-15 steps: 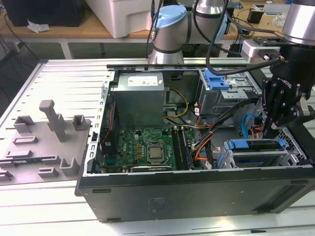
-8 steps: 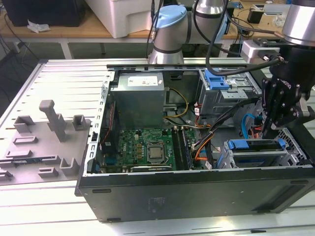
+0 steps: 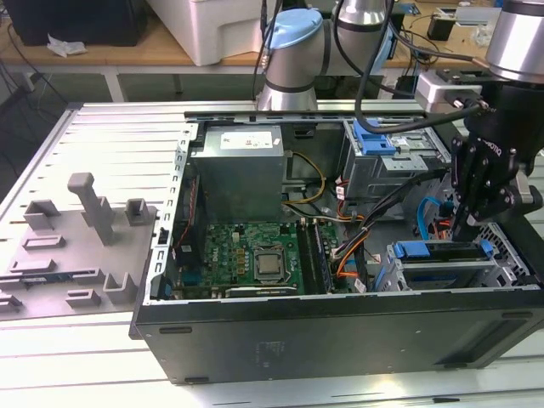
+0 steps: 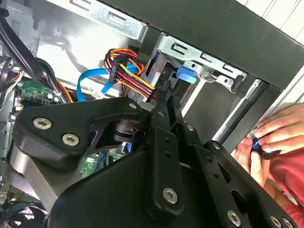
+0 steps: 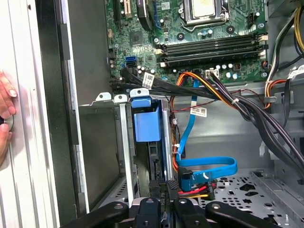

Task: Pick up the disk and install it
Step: 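Insert the first disk wire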

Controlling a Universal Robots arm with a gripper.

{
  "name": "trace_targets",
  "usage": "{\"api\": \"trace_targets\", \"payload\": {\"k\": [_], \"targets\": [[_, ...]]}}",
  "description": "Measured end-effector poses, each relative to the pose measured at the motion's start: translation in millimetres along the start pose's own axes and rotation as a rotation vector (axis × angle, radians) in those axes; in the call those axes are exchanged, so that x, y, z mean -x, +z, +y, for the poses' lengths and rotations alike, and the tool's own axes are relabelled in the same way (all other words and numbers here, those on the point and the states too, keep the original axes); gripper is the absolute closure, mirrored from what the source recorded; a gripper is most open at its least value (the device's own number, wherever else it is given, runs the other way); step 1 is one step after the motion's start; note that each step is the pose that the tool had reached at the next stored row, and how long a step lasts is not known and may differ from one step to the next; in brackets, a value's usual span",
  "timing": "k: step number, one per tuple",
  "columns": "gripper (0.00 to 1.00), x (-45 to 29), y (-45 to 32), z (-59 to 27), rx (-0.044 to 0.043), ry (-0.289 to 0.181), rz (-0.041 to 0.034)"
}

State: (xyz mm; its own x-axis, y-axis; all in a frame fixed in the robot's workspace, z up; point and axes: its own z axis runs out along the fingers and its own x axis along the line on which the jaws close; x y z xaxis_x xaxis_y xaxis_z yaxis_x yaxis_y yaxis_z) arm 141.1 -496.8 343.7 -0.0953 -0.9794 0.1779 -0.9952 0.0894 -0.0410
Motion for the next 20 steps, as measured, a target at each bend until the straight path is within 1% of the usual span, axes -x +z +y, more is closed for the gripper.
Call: {"api": "trace_targets", "payload": {"k": [20], "targets": [[0.83, -1.5, 3.3, 0.1, 0.0000, 0.000, 0.0000]]}}
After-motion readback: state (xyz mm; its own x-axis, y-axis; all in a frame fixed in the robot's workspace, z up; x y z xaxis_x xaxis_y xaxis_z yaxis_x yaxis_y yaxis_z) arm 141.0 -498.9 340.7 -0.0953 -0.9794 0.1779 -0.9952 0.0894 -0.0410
